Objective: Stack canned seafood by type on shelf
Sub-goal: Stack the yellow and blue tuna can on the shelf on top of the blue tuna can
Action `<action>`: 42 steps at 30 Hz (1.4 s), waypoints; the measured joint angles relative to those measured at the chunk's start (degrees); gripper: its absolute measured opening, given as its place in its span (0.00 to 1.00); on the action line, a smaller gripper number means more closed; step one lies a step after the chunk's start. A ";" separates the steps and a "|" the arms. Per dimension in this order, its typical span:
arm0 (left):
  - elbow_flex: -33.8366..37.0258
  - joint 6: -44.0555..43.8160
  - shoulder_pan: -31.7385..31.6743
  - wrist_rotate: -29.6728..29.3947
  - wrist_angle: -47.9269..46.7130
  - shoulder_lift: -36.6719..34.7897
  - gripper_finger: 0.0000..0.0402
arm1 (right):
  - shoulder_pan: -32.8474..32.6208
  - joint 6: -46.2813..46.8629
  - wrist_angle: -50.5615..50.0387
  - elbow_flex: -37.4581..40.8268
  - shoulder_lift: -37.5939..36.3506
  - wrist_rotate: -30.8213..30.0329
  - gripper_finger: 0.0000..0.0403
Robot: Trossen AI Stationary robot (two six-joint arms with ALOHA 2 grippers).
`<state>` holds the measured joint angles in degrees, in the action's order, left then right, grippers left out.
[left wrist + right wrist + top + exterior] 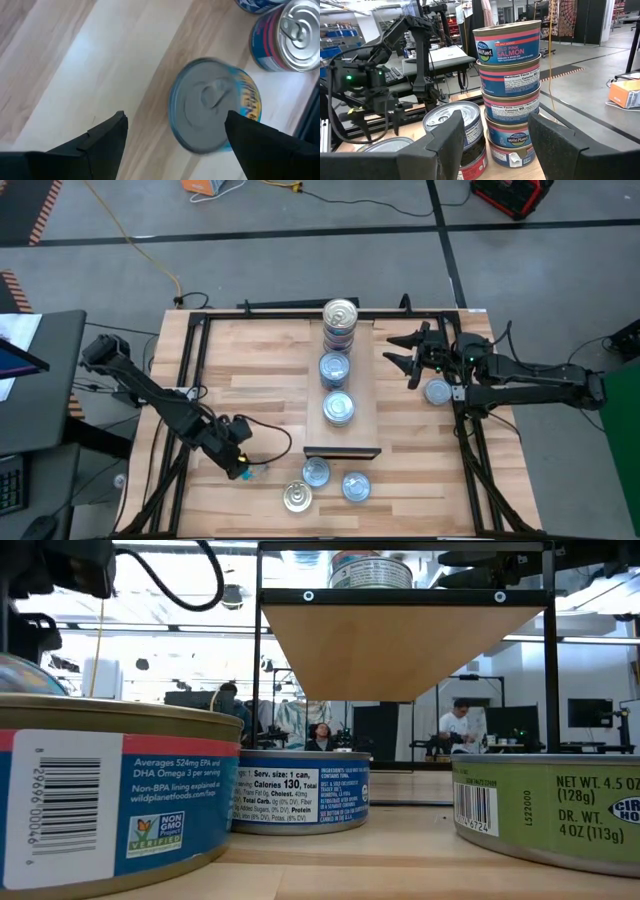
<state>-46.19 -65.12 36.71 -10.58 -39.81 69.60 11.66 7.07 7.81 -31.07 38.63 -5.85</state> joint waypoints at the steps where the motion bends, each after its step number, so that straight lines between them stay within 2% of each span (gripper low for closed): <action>1: -0.52 -0.59 0.00 -0.06 -0.78 -0.17 0.80 | 0.00 0.00 0.00 0.00 0.00 0.00 0.60; 7: -5.66 -4.64 -0.20 -2.18 -4.93 0.16 0.80 | 0.00 0.44 0.01 0.00 0.04 0.00 0.60; 13: -12.47 3.90 1.37 -2.59 -6.63 5.83 0.80 | 0.00 0.17 0.00 0.00 0.04 0.00 0.60; 15: -14.49 6.40 2.15 -0.89 -6.99 9.87 0.80 | 0.00 0.11 0.00 0.00 0.04 0.00 0.60; 18: -16.09 7.08 2.47 5.15 -7.38 16.05 0.80 | 0.00 -0.02 0.02 0.00 0.04 0.00 0.60; 20: -16.11 6.76 2.49 7.23 -7.43 19.18 0.80 | 0.00 -0.04 0.05 0.00 0.04 0.00 0.60; 23: -15.27 7.96 2.31 7.31 -7.70 21.67 0.79 | 0.00 -0.02 0.49 0.00 0.04 0.02 0.60; 32: -12.94 9.96 -0.74 2.45 -7.72 19.20 0.62 | 0.00 -0.02 0.57 -0.02 0.04 0.04 0.60; 42: -7.30 12.43 -3.24 4.47 -0.75 19.46 0.45 | 0.00 -0.01 0.79 -0.02 0.04 0.07 0.60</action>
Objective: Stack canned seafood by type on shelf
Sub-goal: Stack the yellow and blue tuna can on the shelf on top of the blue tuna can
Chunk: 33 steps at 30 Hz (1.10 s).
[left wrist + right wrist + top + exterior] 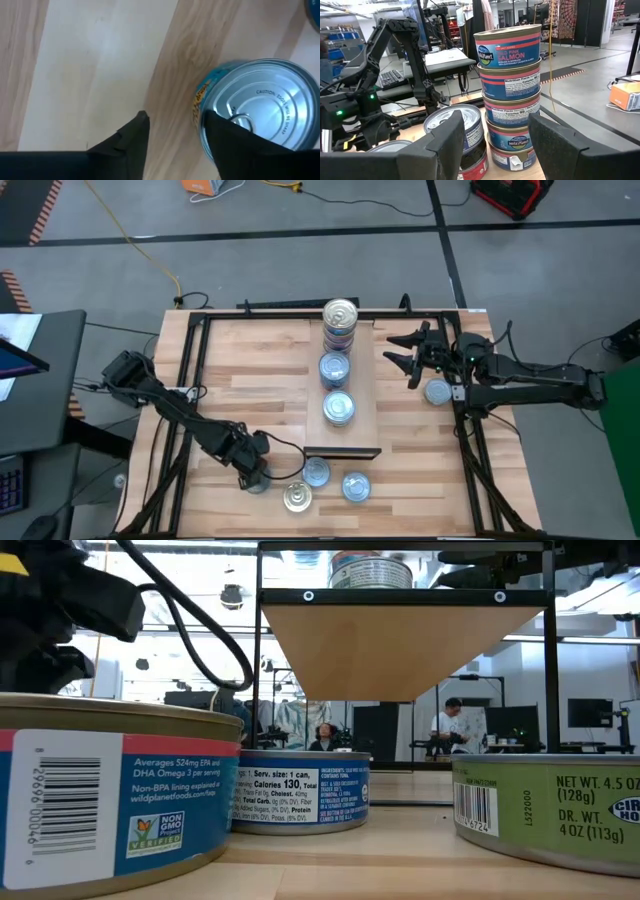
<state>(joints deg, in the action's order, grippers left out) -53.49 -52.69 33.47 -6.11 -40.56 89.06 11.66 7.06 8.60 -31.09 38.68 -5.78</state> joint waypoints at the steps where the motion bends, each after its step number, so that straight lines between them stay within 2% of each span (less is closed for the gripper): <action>1: 0.19 0.02 -0.14 0.03 0.02 0.00 0.43 | 0.00 -0.01 0.00 0.00 0.00 0.00 0.60; 4: 0.99 0.05 -0.20 -0.07 -0.01 -0.11 0.33 | 0.00 0.01 0.00 0.00 0.00 0.00 0.60; 9: 2.93 -0.52 -0.20 -0.54 -0.52 -0.15 0.08 | 0.00 0.01 0.00 0.00 0.00 0.00 0.60; 11: 2.95 -0.61 -0.43 -1.12 -1.65 -0.15 0.02 | 0.00 0.01 0.00 0.00 0.00 0.02 0.60; 18: 3.10 -0.50 -3.18 -0.71 -5.11 -1.73 0.00 | 0.00 0.10 0.04 0.00 0.00 0.29 0.60; 24: 3.32 3.56 -7.38 3.31 -5.13 -2.45 0.00 | -0.02 0.16 0.20 0.00 0.00 1.66 0.60; 33: 3.32 8.21 -11.36 3.77 -6.44 -2.11 0.00 | -0.04 0.03 0.20 0.00 0.01 1.79 0.60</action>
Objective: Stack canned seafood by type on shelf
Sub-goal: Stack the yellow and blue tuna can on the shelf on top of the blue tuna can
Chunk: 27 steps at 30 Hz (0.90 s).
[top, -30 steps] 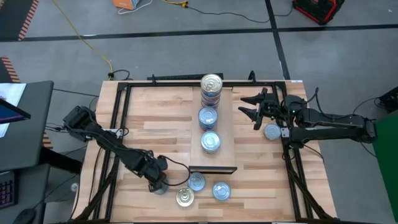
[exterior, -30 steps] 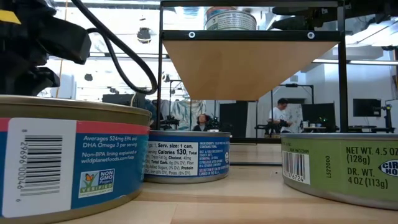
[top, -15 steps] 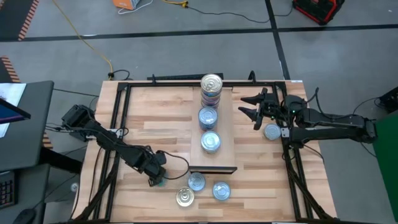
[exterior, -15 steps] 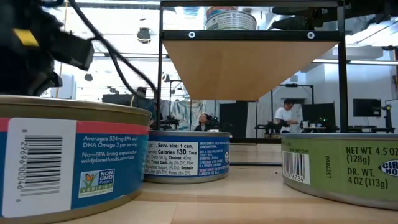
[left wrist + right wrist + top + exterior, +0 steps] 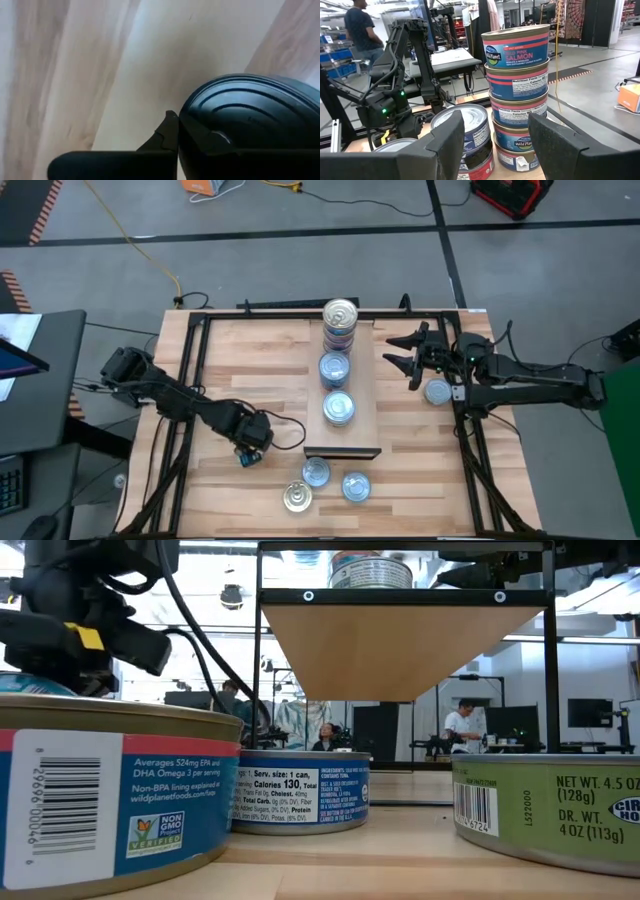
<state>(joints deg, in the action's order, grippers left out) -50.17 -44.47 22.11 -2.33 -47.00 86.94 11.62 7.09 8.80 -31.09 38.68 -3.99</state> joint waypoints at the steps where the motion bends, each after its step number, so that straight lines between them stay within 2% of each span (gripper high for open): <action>1: 0.00 0.32 0.00 0.54 0.08 0.11 0.00 | 0.00 -0.05 0.00 0.00 -0.01 0.00 0.60; 4: 1.79 0.50 0.02 2.90 3.47 0.05 0.00 | 0.00 -0.05 0.00 0.00 -0.01 0.00 0.60; 9: 7.97 -0.09 0.00 10.65 14.74 -1.37 0.00 | -0.02 -0.02 -0.05 0.00 0.01 0.00 0.60; 13: 11.90 -1.52 -0.13 11.61 20.73 -4.43 0.00 | -0.02 0.37 -0.09 0.00 0.01 0.00 0.60; 19: 13.44 -3.87 -0.18 9.91 19.92 -10.68 0.00 | -0.02 0.37 0.24 0.00 0.01 0.00 0.60; 27: 12.58 -9.05 -0.57 -0.59 8.34 -21.70 0.00 | -0.02 0.41 0.26 0.00 0.01 -0.02 0.60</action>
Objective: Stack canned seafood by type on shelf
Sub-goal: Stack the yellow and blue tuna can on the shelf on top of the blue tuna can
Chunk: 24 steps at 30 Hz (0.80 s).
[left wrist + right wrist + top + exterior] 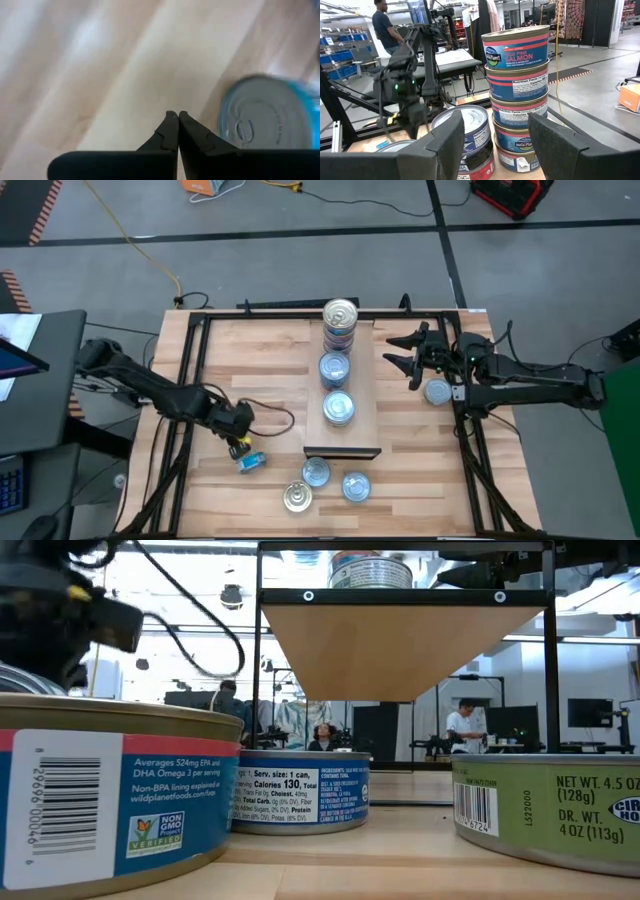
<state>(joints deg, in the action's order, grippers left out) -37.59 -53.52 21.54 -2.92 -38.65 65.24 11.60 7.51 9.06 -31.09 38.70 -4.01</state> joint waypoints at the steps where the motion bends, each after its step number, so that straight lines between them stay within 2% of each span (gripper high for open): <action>1: -0.70 -1.10 0.01 -1.31 -1.15 -1.37 0.00 | 0.00 0.00 0.00 0.00 0.00 0.02 0.60; 6: -4.28 -3.15 1.12 -4.84 -1.33 -5.47 0.05 | 0.00 0.00 0.00 0.00 0.00 0.00 0.60; 11: -7.85 -4.61 2.94 -5.28 5.20 -4.45 0.21 | 0.00 0.09 0.00 0.00 0.02 0.00 0.60; 15: -12.31 -2.73 5.08 -5.11 7.37 0.04 0.38 | 0.00 0.15 0.00 0.00 0.02 0.00 0.60; 20: -19.73 -1.17 7.60 -5.13 0.65 7.32 0.56 | 0.00 0.15 -0.62 0.00 0.04 0.00 0.60; 24: -26.84 -0.13 9.18 -6.64 -7.44 14.25 0.63 | 0.00 0.15 -0.80 0.00 0.04 0.00 0.60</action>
<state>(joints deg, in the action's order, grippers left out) -64.43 -53.65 30.72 -9.57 -46.09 79.49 11.60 7.66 8.26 -31.09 38.74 -4.01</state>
